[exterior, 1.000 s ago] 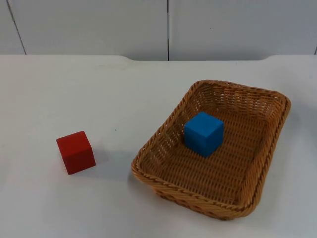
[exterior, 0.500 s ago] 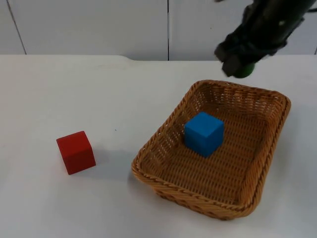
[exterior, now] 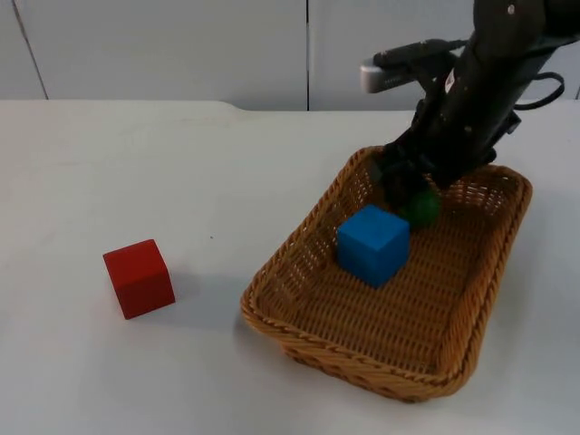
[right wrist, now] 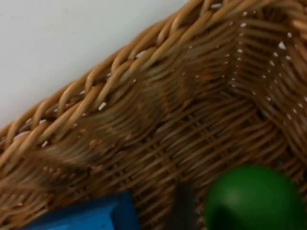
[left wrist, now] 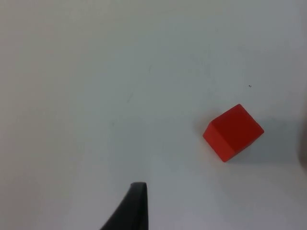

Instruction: Place all geometric objects except the red cube into the basket.

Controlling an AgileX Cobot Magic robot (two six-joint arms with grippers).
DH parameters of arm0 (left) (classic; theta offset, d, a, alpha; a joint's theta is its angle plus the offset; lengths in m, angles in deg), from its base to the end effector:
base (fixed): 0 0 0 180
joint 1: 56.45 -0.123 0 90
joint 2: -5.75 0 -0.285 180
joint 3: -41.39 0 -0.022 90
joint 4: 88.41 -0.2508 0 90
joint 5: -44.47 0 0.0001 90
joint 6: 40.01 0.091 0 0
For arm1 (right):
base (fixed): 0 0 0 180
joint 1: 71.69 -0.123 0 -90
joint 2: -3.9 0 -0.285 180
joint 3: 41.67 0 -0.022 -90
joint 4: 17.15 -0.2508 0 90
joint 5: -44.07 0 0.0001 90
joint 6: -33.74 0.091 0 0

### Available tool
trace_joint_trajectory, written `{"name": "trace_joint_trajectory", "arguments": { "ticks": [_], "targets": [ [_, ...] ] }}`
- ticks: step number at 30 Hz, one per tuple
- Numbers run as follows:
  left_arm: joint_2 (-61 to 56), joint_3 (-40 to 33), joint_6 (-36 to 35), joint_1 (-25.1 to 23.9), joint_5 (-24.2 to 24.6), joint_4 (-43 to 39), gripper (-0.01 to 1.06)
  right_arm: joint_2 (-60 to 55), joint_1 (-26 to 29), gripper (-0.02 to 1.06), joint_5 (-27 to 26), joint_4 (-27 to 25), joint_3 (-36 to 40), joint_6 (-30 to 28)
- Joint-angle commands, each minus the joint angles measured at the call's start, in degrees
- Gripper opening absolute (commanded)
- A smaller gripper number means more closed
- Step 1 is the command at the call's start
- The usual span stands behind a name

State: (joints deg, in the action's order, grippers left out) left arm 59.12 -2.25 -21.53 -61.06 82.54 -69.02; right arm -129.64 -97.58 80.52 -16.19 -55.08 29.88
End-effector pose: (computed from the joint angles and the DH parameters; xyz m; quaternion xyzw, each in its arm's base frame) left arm 0.1472 -0.0068 0.2816 0.0277 0.9143 -0.0683 0.3983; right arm 0.4146 0.2002 0.1392 -0.2568 0.9449 0.0327 0.2004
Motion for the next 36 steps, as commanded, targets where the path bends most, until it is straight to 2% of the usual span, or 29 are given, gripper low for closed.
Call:
{"name": "trace_joint_trajectory", "arguments": {
  "ticks": [1,3,10,15,19,22,24,31,36],
  "targets": [
    [-0.4,-0.2,-0.3,-0.2,-0.2,0.9,1.05,0.1,-0.1,0.74,-0.5,0.0,-0.4,0.8],
    [-0.4,-0.2,-0.3,-0.2,-0.2,0.9,1.05,0.9,-0.1,0.79,-0.5,0.0,-0.4,0.8],
    [-0.4,-0.2,-0.3,-0.2,-0.4,0.9,1.05,6.3,-0.1,0.78,1.1,0.1,-0.4,0.7],
    [-0.4,-0.2,-0.3,-0.2,-0.6,0.7,1.05,15.6,-0.1,0.78,6.2,0.2,-0.4,-0.2],
    [-0.4,-0.2,-0.3,-0.2,-0.4,-0.6,1.05,28.0,-0.1,0.78,13.6,-0.1,-0.3,-0.2],
    [-0.4,-0.2,-0.3,-0.2,-0.4,-0.6,1.05,31.8,-0.1,0.78,13.7,-0.2,0.5,-0.2],
    [-0.4,-0.2,-0.3,-0.2,-0.4,-0.6,1.05,38.6,-0.1,0.78,12.9,-0.3,3.3,-0.2],
    [-0.4,-0.2,-0.3,-0.2,-0.3,1.0,1.05,50.0,-0.1,0.78,11.6,-0.5,11.0,-0.2],
    [-1.4,-0.2,-0.3,-0.2,1.7,1.7,1.05,61.5,-0.1,0.78,8.5,-0.5,21.7,-0.2]
  ]
}}
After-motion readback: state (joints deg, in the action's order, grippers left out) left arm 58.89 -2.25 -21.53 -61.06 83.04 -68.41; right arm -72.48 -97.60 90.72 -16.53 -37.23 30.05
